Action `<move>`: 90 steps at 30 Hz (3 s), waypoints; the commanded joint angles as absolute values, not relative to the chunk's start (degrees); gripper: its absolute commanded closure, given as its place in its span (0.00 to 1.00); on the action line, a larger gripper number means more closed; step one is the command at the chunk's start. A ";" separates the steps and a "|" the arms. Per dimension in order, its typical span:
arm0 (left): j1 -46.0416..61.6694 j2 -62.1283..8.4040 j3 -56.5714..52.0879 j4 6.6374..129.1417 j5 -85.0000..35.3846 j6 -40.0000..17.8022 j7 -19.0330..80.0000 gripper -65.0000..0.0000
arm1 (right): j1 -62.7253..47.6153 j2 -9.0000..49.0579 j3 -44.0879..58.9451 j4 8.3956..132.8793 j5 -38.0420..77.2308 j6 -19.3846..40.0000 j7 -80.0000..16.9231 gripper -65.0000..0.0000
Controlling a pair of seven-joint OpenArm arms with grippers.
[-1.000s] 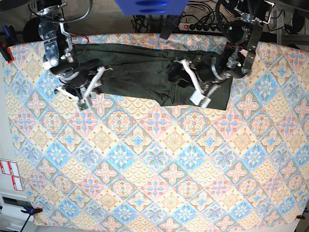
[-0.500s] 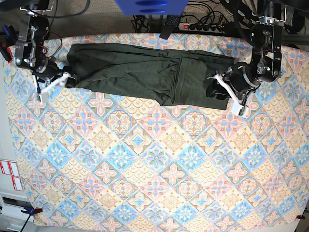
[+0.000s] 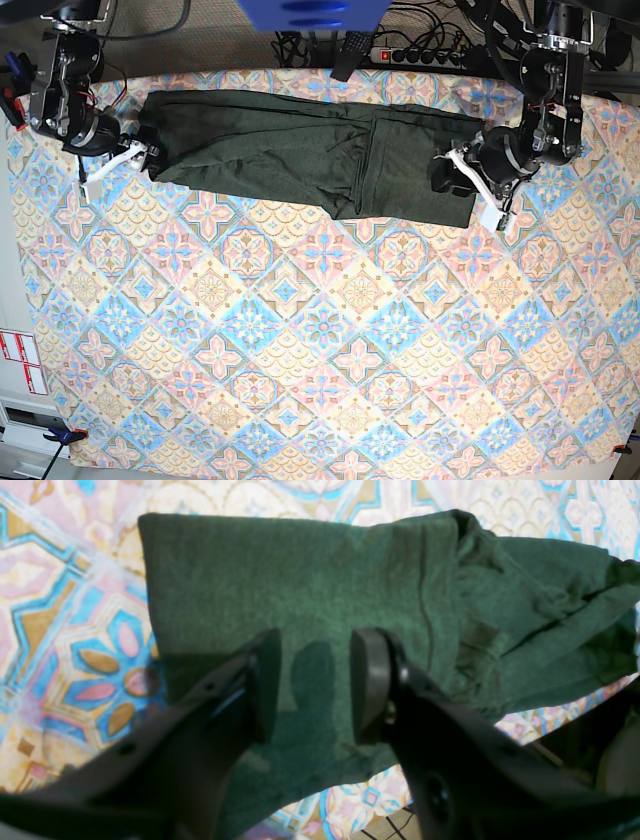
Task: Fold the T-shirt properly
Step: 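Move both grippers to the ends of the folded shirt and hold, then grasp the end of the long folded strip with the right gripper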
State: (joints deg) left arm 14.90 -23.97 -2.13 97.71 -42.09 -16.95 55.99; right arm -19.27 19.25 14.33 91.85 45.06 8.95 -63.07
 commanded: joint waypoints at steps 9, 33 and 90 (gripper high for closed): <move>14.37 -24.66 -2.15 98.68 -42.95 -17.27 55.25 0.65 | -19.03 20.09 18.77 93.23 45.67 9.19 -62.81 0.33; 14.37 -24.48 -2.15 98.68 -43.30 -17.27 55.25 0.65 | -11.47 17.98 10.86 91.47 36.79 9.19 -62.73 0.33; 14.11 -24.40 -2.33 98.68 -43.47 -17.27 55.25 0.65 | -17.89 17.45 -2.07 86.20 44.35 9.19 -65.19 0.33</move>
